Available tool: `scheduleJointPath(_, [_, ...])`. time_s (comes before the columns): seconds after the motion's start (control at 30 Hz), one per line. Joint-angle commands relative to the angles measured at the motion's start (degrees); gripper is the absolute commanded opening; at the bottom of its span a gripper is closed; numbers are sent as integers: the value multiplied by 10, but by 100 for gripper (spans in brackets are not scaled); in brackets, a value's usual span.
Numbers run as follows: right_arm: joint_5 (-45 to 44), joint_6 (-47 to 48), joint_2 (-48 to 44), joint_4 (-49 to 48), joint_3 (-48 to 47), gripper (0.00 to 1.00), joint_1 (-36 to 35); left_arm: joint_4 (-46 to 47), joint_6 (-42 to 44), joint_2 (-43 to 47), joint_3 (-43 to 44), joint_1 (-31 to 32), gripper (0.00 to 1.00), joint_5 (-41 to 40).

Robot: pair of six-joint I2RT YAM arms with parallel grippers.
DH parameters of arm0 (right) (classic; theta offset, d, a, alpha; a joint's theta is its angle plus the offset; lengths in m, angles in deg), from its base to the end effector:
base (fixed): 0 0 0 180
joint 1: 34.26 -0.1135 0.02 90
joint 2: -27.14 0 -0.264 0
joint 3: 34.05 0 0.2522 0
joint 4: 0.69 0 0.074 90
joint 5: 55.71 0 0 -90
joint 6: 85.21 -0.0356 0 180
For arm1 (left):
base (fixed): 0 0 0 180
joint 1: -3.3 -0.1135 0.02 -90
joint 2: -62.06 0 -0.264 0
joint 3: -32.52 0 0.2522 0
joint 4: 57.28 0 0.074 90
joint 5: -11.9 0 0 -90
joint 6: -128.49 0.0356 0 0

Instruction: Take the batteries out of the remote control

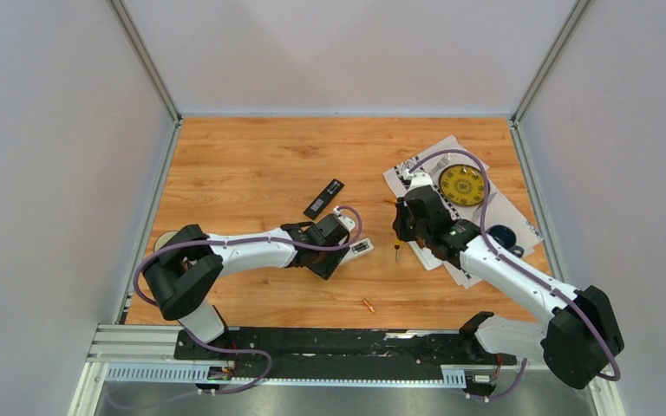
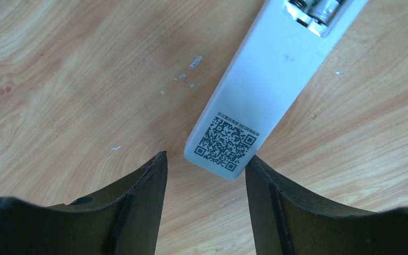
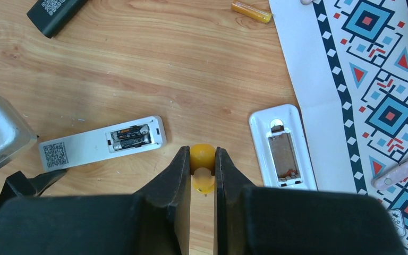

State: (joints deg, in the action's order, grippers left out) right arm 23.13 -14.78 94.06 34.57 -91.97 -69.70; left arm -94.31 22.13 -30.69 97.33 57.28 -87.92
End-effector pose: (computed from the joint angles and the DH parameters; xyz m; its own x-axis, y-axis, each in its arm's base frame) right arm 0.2025 0.1356 0.2409 -0.6885 -0.0866 -0.7201 -0.2392 0.9644 0.1126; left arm 0.1823 -0.2404 0.1602 -0.7238 0.5235 -0.4495 0.5739 0.8184 0.0291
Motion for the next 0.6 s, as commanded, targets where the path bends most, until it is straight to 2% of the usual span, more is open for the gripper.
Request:
scheduleJointPath(0.0, [11,12,-18,-30,-13,0,-1,-15,-21,-23,-2,-11,62,-54])
scheduleJointPath(0.2, [27,13,-14,-31,-14,0,-1,-5,-30,-47,15,-48,59,-50])
scheduleJointPath(0.57, [41,8,-7,-32,-22,0,-1,-3,-4,-110,103,-63,51,-18])
